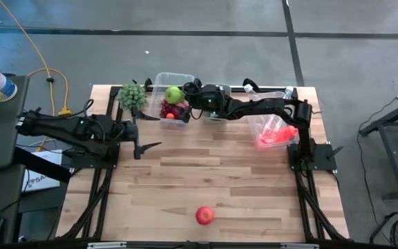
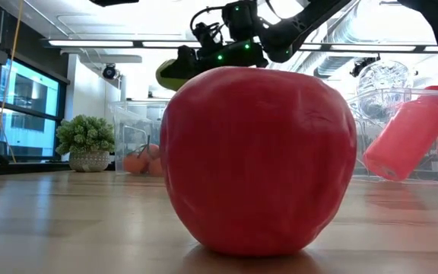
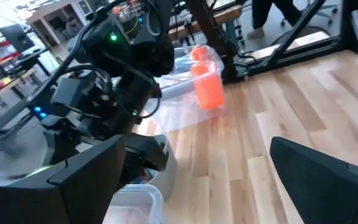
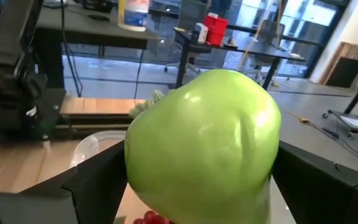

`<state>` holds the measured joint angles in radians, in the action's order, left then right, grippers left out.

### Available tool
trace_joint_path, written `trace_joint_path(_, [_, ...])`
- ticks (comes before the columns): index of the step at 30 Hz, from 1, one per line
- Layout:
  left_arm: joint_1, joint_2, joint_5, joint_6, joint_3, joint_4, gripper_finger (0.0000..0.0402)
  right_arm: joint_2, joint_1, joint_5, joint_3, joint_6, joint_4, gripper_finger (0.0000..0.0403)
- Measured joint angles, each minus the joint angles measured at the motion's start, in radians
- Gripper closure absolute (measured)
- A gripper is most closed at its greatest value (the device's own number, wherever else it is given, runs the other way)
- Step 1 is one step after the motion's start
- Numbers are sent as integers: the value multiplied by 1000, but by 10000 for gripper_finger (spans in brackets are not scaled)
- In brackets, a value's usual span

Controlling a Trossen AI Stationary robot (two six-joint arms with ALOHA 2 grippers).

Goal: Pick & Place Food Item
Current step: Put the green pear into the left transparent bin

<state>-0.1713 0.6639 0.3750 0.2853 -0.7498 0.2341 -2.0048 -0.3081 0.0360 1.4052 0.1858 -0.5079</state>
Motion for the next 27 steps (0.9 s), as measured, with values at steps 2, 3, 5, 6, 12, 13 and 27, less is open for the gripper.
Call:
trace_joint_path(2, [18,19,1,2,0,-14,13,0,0,-11,0,1,-4,50])
trace_joint_path(3, [30,29,0,2,0,-15,13,0,0,-10,0,1,-16,50])
trace_joint_path(5, [53,51,0,2,0,-16,13,0,-5,-14,0,1,-45,49])
trace_joint_path(6, [64,61,0,2,0,-16,13,0,-7,-26,0,-1,-48,49])
trace_joint_path(12, [122,109,0,39,0,-43,13,0,-16,-138,0,-9,-43,36])
trace_joint_path(13, [133,116,0,59,0,-55,13,0,-14,-130,0,-16,-43,34])
trace_joint_path(27, [421,302,-19,50,-2,-217,13,0,3,-87,0,-51,-28,33])
